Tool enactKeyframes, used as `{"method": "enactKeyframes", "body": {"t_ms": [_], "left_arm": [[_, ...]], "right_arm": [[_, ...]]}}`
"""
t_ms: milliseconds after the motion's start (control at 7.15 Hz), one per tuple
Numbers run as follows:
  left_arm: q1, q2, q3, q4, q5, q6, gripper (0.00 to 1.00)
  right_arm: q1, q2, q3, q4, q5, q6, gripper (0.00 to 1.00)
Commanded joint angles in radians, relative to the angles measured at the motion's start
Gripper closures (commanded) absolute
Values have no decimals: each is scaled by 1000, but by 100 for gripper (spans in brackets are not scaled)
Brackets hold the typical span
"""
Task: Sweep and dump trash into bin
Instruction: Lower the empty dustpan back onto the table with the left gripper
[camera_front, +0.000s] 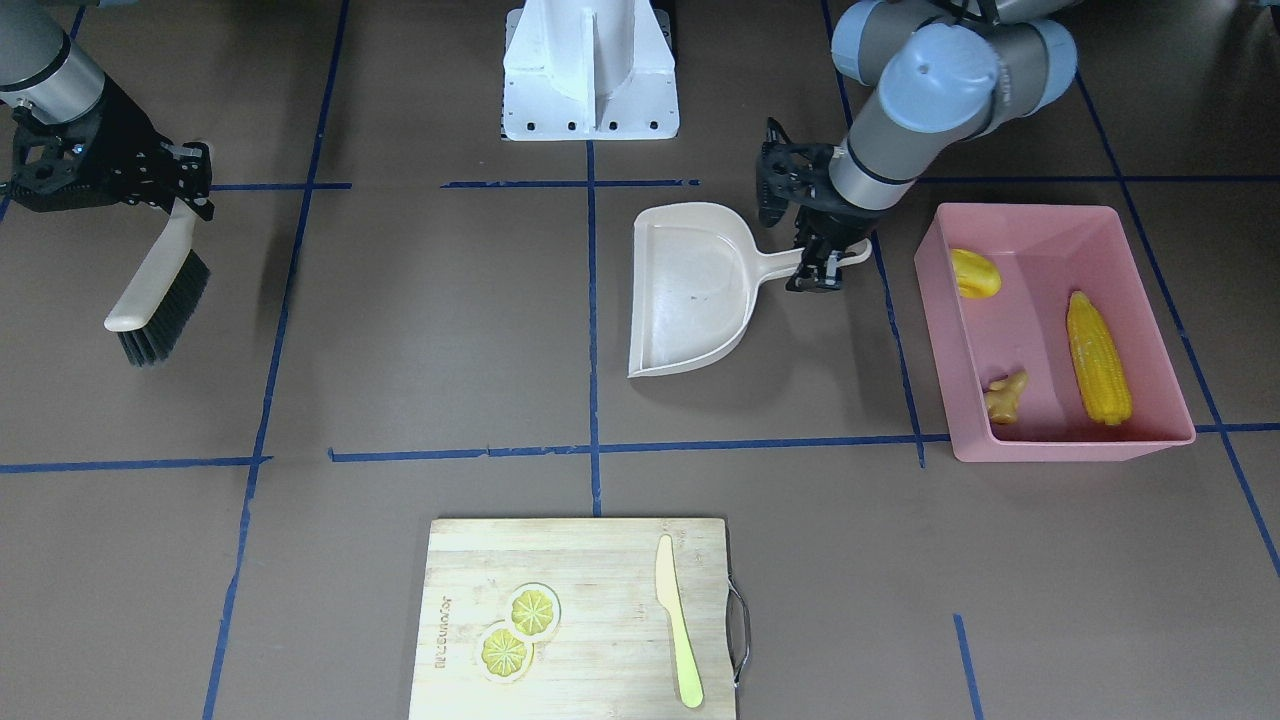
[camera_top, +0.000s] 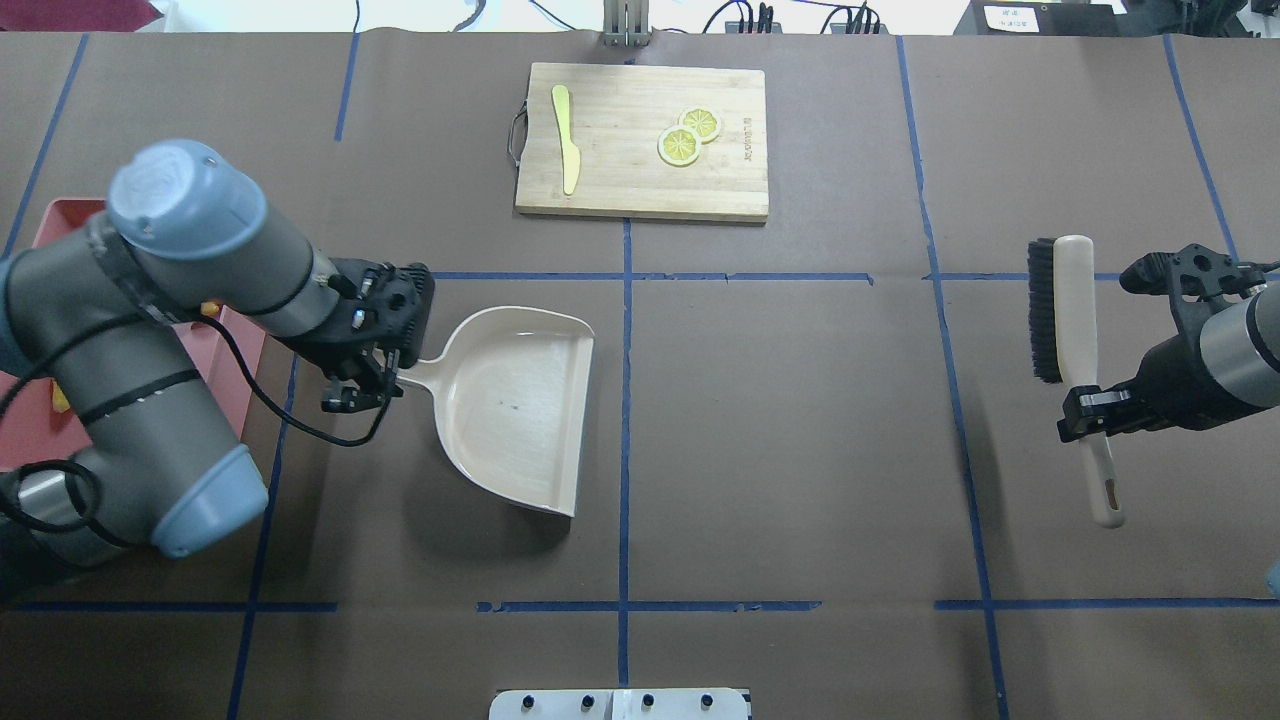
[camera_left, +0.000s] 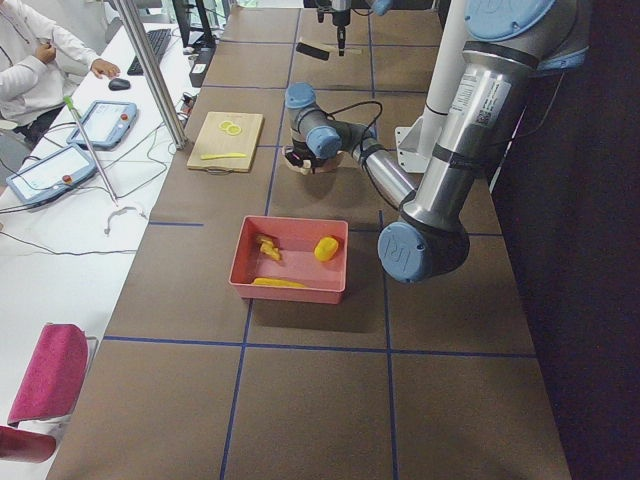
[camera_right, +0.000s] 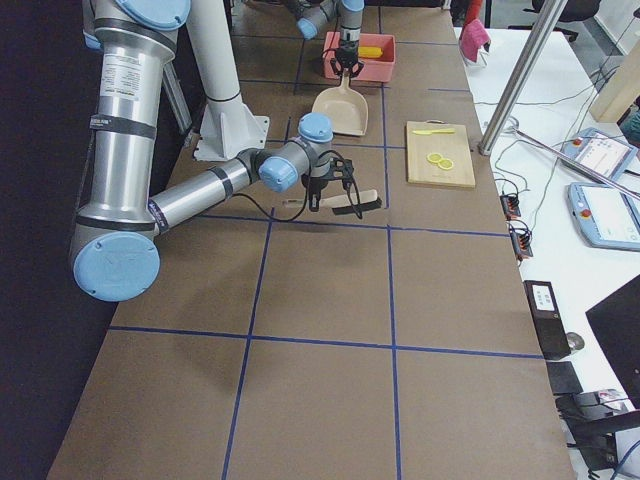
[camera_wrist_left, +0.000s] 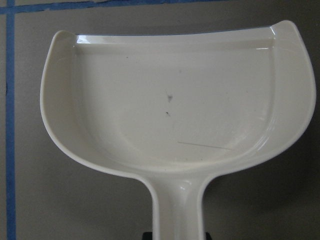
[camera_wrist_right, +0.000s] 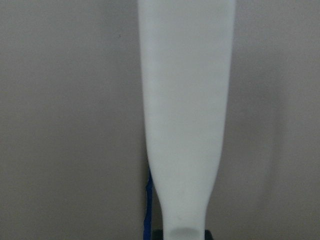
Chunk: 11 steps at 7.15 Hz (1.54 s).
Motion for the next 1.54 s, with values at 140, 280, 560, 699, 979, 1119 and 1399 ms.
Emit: {"method": "enactKeyframes", "body": {"t_ms": [140, 280, 560, 699, 979, 1119, 1399], "left_arm": [[50, -54, 45, -7, 51, -90, 82], [52, -54, 58, -25, 51, -100, 81], [53, -51, 63, -34, 52, -99, 76], [52, -52, 63, -36, 80, -91, 75], [50, -51, 60, -37, 115, -82, 73], [50, -48, 60, -36, 117, -84, 71], [49, -43, 56, -34, 120, -85, 57]], "right_arm": [[0, 2, 5, 1, -1, 6, 98], [0, 2, 7, 1, -1, 6, 98], [0, 1, -5, 27, -2, 8, 98], [-2, 1, -6, 27, -4, 8, 98], [-2, 1, -9, 27, -4, 6, 98], [-3, 2, -15, 27, -4, 3, 98], [-2, 2, -16, 27, -4, 2, 98]]}}
